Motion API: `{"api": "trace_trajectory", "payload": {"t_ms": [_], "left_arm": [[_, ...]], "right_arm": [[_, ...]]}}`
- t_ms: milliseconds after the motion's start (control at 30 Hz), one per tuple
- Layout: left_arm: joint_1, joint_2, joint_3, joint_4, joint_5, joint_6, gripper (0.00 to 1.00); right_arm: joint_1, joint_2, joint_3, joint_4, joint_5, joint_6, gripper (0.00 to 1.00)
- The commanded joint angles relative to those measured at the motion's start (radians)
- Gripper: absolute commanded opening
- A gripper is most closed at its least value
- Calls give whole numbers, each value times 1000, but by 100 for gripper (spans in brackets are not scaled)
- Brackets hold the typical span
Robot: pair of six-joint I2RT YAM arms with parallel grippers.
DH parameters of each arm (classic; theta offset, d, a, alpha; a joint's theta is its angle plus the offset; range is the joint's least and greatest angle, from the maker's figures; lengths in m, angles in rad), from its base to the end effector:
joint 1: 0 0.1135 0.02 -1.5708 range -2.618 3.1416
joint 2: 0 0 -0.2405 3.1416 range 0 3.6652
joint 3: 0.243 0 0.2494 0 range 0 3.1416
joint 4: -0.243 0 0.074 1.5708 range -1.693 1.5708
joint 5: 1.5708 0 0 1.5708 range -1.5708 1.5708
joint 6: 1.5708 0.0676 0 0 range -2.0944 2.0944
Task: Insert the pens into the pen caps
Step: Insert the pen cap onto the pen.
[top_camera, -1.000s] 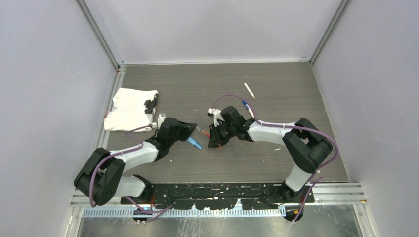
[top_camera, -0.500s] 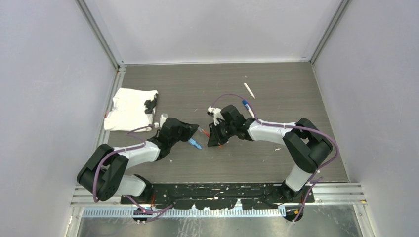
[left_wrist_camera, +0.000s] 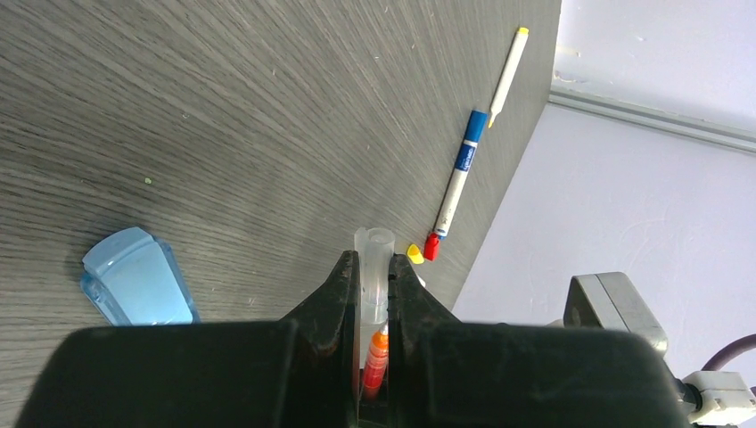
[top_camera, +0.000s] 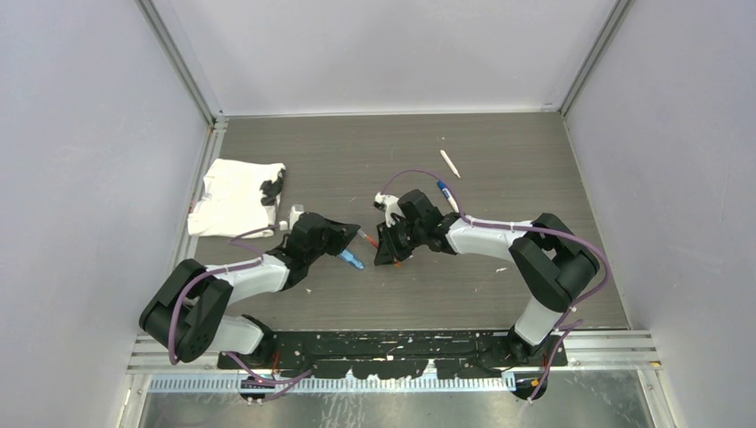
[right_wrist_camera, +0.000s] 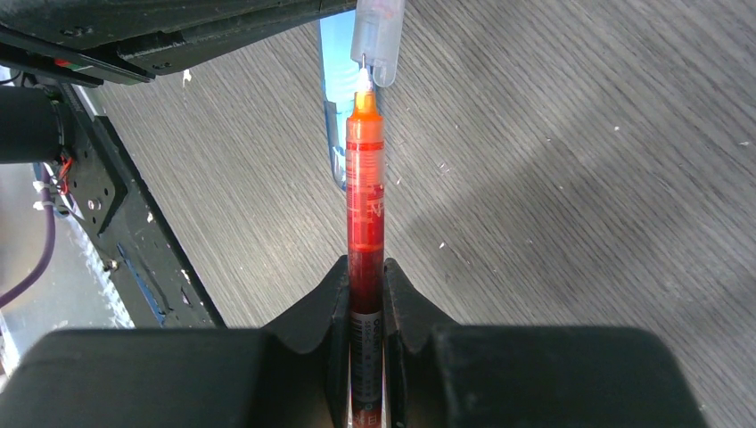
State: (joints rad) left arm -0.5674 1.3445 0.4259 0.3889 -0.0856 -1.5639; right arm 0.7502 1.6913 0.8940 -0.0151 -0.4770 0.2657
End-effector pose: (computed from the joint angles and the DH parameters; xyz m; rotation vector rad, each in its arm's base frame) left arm 0.2415 -0.1470 0.1205 -1.1649 2.0214 -1.1218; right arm 0.2372 0.2635 0.1237 -0.8392 2.3813 1.0209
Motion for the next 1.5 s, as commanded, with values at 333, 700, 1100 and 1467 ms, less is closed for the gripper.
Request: {"api": "trace_trajectory", "payload": {"t_ms": [333,700,1100,1467], "left_arm": [[-2,-17,5,48,-20,2,1],[-2,-32,-6,43,-36,-7,1],[-5,-33,-2,41,-6,2,1],[-15,-21,-6,68,18,2,1]], "right_arm": [[3,7,40,23,-15,4,1],[2,3,40,23,-15,6,1],[2,-4,46,23,8,-5,1],[3,-5,51,-4,17,-6,1]]}}
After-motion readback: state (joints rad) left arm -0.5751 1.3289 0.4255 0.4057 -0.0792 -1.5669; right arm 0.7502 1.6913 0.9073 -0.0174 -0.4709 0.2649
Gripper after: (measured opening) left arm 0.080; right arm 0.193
